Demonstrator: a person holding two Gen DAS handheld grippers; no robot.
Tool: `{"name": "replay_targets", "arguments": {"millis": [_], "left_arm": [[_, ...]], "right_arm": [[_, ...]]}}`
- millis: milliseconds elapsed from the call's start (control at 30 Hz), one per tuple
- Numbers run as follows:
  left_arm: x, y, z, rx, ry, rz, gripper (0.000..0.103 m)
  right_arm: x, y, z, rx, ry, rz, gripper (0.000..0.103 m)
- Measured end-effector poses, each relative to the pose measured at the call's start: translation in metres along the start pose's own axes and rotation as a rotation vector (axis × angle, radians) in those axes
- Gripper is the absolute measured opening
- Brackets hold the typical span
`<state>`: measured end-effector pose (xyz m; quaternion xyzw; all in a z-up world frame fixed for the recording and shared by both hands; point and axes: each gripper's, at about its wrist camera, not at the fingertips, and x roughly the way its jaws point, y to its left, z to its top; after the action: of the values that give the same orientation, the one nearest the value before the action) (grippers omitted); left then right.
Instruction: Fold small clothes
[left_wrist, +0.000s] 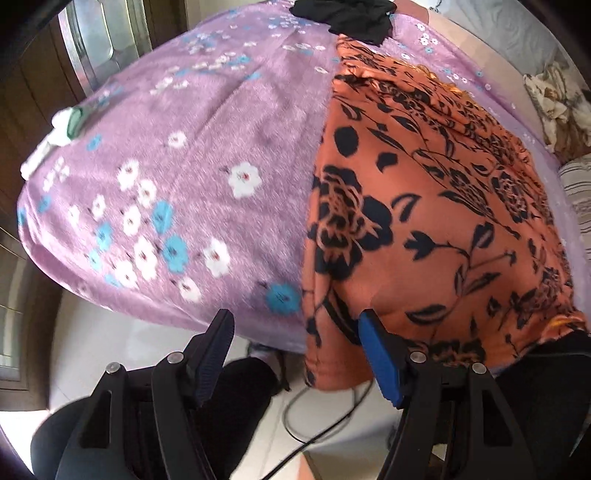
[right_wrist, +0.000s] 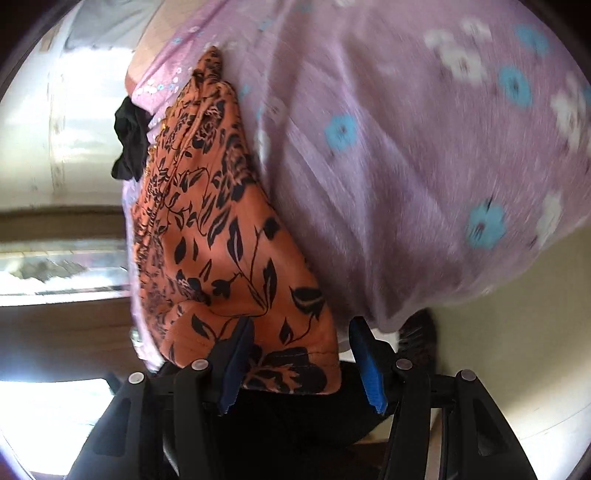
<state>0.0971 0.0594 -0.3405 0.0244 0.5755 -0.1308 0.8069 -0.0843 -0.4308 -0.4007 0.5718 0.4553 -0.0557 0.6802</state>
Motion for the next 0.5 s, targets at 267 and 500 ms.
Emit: {"name": "replay_targets", "arguments": {"millis": [267, 500], "left_arm": [[0.011, 0.008, -0.013, -0.052, 0.049, -0.112, 0.07], [0.013, 0.0, -0.024, -0.049, 0.066, -0.205, 0.046]], "right_arm": [[0.016, -0.015, -0.006, 0.134, 0.04, 0.177, 0.058], [0.026, -0.012, -0.012, 0.177, 0.069, 0.256, 0.057]]}}
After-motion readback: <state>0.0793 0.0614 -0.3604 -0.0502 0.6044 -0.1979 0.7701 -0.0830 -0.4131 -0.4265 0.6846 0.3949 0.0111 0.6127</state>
